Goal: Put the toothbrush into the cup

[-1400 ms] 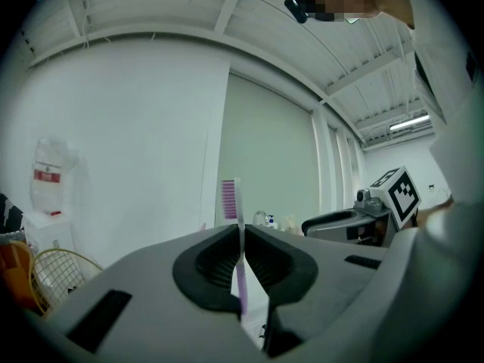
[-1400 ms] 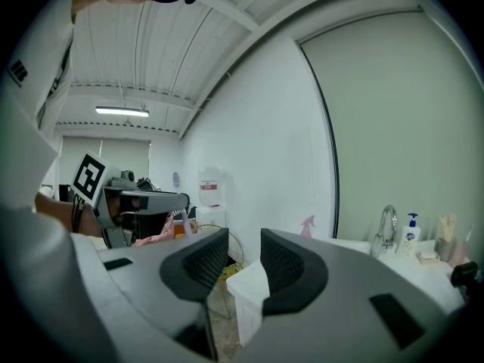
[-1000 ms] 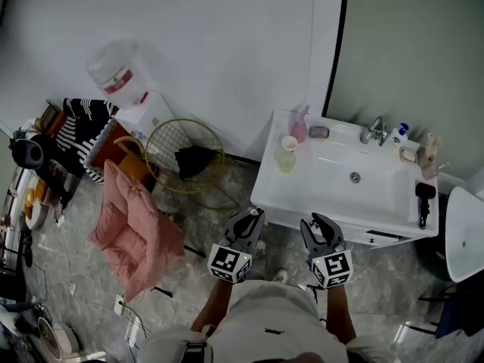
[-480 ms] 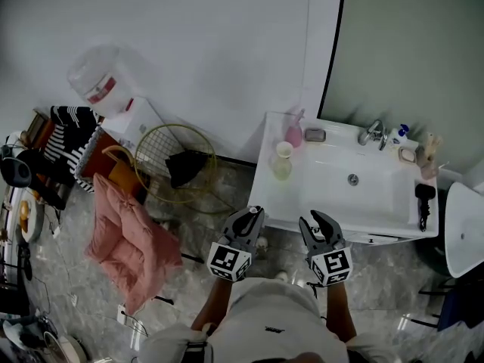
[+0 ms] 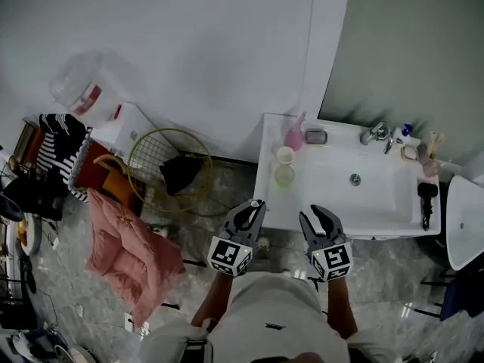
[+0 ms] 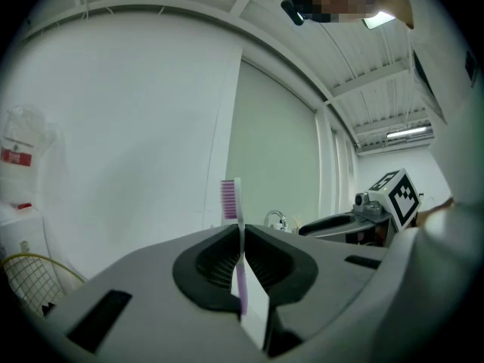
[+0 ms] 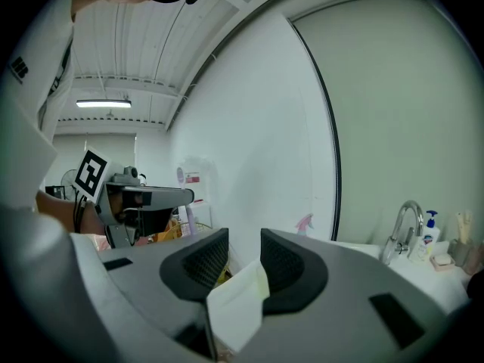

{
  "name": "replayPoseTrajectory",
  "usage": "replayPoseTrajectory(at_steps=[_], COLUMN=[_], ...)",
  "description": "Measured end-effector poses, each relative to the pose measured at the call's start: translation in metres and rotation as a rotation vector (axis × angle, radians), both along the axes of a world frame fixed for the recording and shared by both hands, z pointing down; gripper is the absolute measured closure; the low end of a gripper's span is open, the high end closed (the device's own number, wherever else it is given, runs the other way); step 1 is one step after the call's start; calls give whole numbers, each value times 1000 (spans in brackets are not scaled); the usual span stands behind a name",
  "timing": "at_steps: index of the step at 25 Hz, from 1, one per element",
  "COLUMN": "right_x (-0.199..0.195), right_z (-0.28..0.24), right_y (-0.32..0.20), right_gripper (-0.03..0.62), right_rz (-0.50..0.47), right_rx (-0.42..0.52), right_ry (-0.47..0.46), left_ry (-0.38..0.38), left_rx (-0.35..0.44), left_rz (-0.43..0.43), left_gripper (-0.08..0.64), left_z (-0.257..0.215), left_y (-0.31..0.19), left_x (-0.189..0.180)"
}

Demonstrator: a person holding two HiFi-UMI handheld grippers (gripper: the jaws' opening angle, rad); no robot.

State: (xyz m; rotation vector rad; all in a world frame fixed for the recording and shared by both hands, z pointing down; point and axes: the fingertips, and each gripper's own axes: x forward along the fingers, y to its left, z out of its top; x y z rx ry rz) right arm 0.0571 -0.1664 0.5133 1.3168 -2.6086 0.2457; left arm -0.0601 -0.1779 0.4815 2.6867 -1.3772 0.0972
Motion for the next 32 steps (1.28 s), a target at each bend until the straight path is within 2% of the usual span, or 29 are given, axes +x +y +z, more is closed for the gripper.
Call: replayPoseTrajectory(at_steps=[19,25,32], right_x=[-30,-31,-21], right_z=[23,34,55], right_y=[-67,-79,-96], right_gripper=[448,448,448], right_rz=[143,138,94], right_rx=[-63,-95,-131], right_ry=[46,54,51], left_ry=[51,60,58], left_rx=[-34,-46,-64], left_rz=[183,191,160], left_gripper=[518,518,518], left_z=[19,29,47], left_y=[-89,-108,-126], left_x=[-13,-10,4])
